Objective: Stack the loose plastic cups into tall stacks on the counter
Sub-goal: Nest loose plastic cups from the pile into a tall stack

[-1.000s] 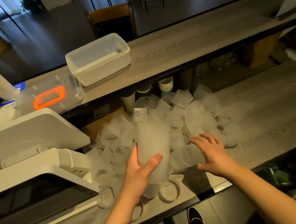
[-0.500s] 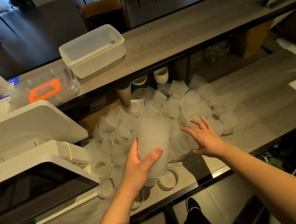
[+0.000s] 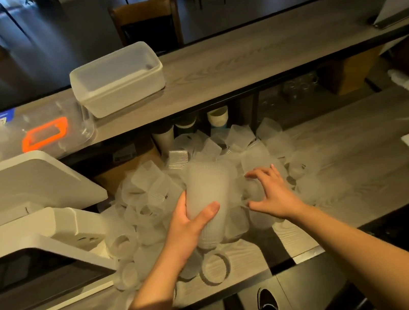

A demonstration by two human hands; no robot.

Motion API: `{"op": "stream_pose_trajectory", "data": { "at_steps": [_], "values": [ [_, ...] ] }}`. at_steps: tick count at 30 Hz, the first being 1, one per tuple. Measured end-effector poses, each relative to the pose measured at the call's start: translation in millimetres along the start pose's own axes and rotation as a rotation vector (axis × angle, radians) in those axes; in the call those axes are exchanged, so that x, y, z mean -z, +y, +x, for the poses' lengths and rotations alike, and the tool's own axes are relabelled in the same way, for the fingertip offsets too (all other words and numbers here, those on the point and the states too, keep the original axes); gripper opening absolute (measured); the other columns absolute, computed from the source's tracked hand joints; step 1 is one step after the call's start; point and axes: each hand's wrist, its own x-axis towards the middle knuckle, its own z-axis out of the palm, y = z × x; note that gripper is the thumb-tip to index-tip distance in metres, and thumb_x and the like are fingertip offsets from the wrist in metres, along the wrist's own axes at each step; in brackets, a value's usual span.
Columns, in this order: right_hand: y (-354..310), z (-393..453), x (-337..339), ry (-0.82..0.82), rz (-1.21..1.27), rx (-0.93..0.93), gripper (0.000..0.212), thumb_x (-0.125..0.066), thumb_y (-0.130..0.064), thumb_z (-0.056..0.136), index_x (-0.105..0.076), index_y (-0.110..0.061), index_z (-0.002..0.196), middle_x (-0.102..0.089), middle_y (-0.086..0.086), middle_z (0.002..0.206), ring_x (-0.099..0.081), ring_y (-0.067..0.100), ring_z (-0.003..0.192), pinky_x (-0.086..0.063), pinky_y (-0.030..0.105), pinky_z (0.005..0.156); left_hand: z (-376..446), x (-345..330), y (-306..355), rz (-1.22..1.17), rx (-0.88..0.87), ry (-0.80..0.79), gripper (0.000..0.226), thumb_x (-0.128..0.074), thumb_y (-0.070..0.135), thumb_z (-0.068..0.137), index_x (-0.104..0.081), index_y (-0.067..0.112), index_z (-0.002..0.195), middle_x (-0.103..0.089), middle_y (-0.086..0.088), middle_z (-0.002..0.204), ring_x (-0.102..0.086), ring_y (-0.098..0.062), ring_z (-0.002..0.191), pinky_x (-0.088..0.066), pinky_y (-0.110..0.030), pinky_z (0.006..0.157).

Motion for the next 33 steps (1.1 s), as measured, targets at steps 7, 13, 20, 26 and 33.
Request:
{"op": "stream_pose_trajectory", "data": {
  "at_steps": [7,13,20,26,33],
  "values": [
    [8,24,3,0.107,0.276,-0.098,0.063,-0.073,-0.048,0.077,-0.046,-0.037,0.132,-0.043,-0.015,0.128,-0.042,0.012,0.126,-0.038,0.036,0.109,29,-21,9,-0.016,-0.014,0.063,0.084,-0.080,0.053,0.057,-0.053,0.024,0.131,-0.068,-0.003,0.119,-0.069,-0.019,0.105,-0.058,-0.033,0.080],
    [2,42,10,0.303,0.577,-0.215,0.054,-0.075,-0.029,0.086,-0.044,-0.038,0.129,-0.054,-0.007,0.128,-0.050,0.008,0.121,-0.043,0.032,0.107,43,-33,14,-0.049,-0.032,0.141,0.077,-0.079,0.051,0.057,-0.055,0.026,0.126,-0.070,-0.001,0.116,-0.069,-0.017,0.103,-0.056,-0.028,0.077],
    [-10,52,24,0.285,0.878,-0.357,0.053,-0.067,-0.027,0.093,-0.042,-0.033,0.139,-0.044,-0.006,0.134,-0.043,0.013,0.126,-0.040,0.033,0.102,49,-44,7,-0.035,-0.030,0.213,0.071,-0.081,0.051,0.055,-0.057,0.031,0.119,-0.070,0.002,0.112,-0.069,-0.014,0.100,-0.056,-0.026,0.074],
    [-6,51,41,0.228,0.987,-0.388,0.052,-0.069,-0.038,0.088,-0.050,-0.029,0.136,-0.053,0.003,0.126,-0.054,0.016,0.113,-0.046,0.034,0.096,46,-47,1,0.190,0.009,0.211,0.082,-0.081,0.063,0.050,-0.050,0.040,0.123,-0.062,0.009,0.119,-0.064,-0.010,0.103,-0.060,-0.034,0.082],
    [-23,51,81,-0.002,1.228,-0.200,0.074,-0.070,-0.050,0.065,-0.055,-0.024,0.133,-0.056,0.008,0.133,-0.057,0.024,0.118,-0.049,0.037,0.090,44,-48,3,0.439,-0.029,0.185,0.090,-0.082,0.066,0.051,-0.047,0.039,0.129,-0.056,0.018,0.119,-0.058,-0.004,0.104,-0.056,-0.031,0.082]
  ]
}}
